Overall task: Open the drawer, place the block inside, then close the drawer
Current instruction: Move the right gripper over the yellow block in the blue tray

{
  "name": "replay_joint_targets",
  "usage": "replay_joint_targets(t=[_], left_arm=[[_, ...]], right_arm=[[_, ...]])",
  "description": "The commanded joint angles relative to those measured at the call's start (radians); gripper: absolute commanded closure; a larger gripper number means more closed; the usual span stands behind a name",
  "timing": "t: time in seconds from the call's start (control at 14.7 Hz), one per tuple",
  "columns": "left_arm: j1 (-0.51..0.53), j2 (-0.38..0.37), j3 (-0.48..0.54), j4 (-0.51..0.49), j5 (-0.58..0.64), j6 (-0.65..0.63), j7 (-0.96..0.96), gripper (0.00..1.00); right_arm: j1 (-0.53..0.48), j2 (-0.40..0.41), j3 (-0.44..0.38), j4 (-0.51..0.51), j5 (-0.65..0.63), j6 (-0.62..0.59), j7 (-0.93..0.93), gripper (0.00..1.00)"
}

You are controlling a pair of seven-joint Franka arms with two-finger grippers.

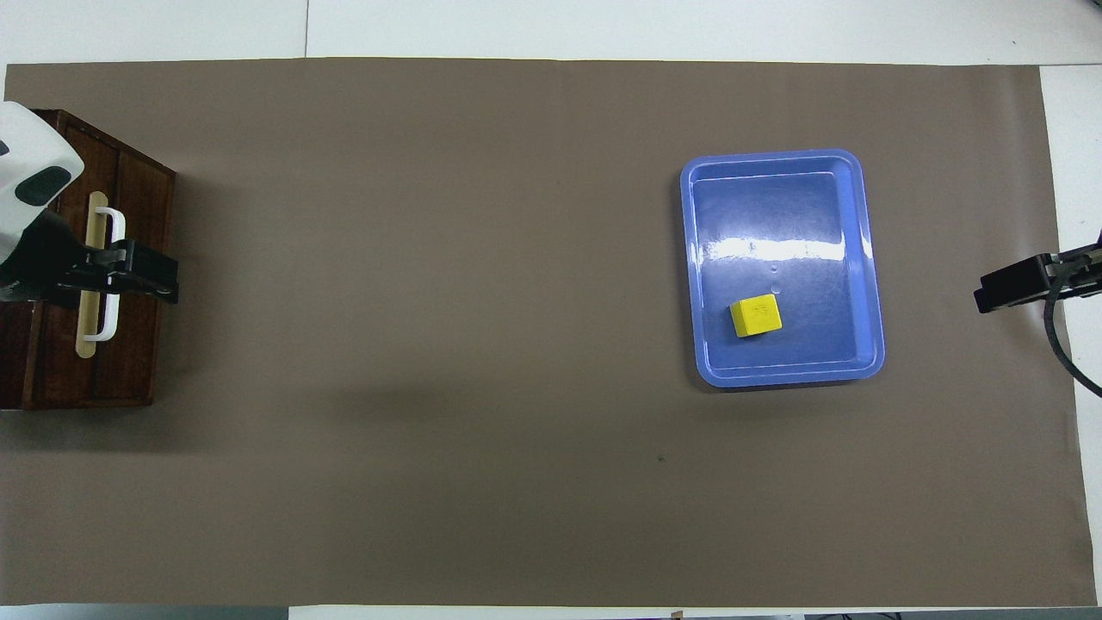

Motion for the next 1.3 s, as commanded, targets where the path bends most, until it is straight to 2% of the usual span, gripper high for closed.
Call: replay_joint_targets(t=[0.0,0.41,0.61,0.89,1.02,1.23], left_arm=[[0.0,-0.019,0.006,-0.012,-0.008,0.009,0.006,0.0],[0.0,-0.019,0.006,-0.012,-0.01,0.009,0.006,0.0],[0.0,-0.019,0.006,-0.012,-0.009,0.009,0.006,0.0],[0.0,-0.019,0.006,-0.012,-0.008,0.009,0.006,0.0],[0.0,-0.019,0.006,-0.012,-0.008,0.009,0.006,0.0],[0.0,-0.019,0.006,-0.012,-0.008,0.009,0.006,0.0]], right_arm=[[-0.003,-0.009,0.007,-0.003,-0.016,-0.002,0.013,0.0],[-0.004,-0.012,0.007,-0.009,-0.016,0.004,0.01,0.0],[-0.007,-0.032,0.007,-0.057,-0.013,0.024,-0.094,0.0],[-0.013,-0.108,0.009,-0.227,0.011,0.14,-0.273,0.0],[-0.013,-0.164,0.007,-0.345,0.06,0.226,-0.38,0.0],[-0.009,-0.199,0.007,-0.448,0.117,0.316,-0.537,0.0]])
